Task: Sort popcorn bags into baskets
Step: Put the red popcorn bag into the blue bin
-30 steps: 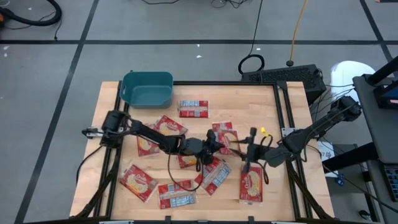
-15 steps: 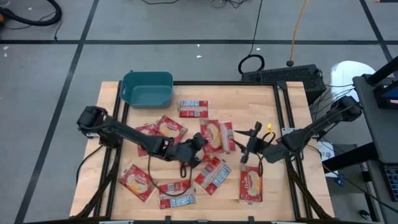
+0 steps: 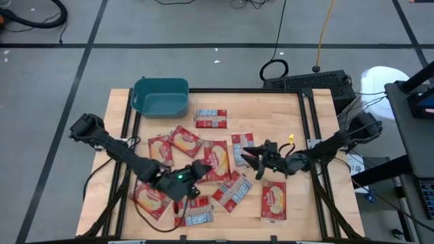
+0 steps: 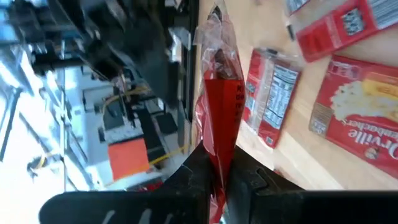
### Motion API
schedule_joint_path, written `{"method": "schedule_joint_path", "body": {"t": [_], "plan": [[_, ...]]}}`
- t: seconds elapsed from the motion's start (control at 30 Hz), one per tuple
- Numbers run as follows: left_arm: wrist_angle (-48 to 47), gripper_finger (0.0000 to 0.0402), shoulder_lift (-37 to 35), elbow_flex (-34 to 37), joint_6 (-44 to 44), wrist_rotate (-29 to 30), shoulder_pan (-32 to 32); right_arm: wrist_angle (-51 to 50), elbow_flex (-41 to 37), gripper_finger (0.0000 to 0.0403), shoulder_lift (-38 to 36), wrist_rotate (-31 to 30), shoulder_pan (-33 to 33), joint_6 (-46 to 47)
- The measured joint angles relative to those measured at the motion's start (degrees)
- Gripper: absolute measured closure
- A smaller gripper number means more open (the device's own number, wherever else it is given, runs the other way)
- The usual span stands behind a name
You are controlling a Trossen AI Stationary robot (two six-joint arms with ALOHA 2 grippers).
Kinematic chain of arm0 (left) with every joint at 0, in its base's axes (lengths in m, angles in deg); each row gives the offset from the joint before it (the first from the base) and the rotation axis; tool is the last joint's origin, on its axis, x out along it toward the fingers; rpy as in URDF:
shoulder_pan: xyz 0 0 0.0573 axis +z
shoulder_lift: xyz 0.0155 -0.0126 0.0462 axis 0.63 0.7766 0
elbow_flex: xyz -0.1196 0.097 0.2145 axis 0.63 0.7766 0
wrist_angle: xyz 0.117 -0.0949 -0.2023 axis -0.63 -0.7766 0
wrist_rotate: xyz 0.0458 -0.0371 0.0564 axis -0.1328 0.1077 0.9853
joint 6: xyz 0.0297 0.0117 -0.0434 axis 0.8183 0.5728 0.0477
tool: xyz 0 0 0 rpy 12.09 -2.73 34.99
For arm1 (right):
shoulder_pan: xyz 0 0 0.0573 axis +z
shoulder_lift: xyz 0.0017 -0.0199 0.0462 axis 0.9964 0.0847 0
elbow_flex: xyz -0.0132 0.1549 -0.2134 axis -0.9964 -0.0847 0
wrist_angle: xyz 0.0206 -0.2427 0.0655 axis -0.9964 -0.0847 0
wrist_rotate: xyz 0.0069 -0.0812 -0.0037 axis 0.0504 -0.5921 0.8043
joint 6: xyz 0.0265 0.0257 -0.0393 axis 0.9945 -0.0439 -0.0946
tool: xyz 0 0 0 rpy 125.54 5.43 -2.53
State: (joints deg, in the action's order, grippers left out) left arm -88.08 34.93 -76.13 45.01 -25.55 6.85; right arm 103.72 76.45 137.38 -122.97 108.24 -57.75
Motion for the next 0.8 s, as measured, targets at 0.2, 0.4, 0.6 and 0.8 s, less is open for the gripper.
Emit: {"method": "schedule_joint_path", "body": {"t": [0.2,0.4,0.6,0.8], "plan": [[-0.8,0.0373,-2.7,0.0,4.6,0.2,-2.5,11.6,3.6,0.0193,9.8,11.3,-3.5,9.3],[-0.6,0.0372,-3.1,0.0,5.8,-2.5,-1.2,13.6,9.2,0.0146,16.3,15.6,-5.4,12.1],[-1.4,0.0372,-3.1,0.0,5.6,-6.7,0.6,16.2,13.6,0.0141,20.3,24.7,-7.3,9.7],[-1.2,0.0371,-3.1,0.0,5.7,-6.7,1.5,17.3,14.2,0.0199,20.5,28.6,-7.8,9.6]]}}
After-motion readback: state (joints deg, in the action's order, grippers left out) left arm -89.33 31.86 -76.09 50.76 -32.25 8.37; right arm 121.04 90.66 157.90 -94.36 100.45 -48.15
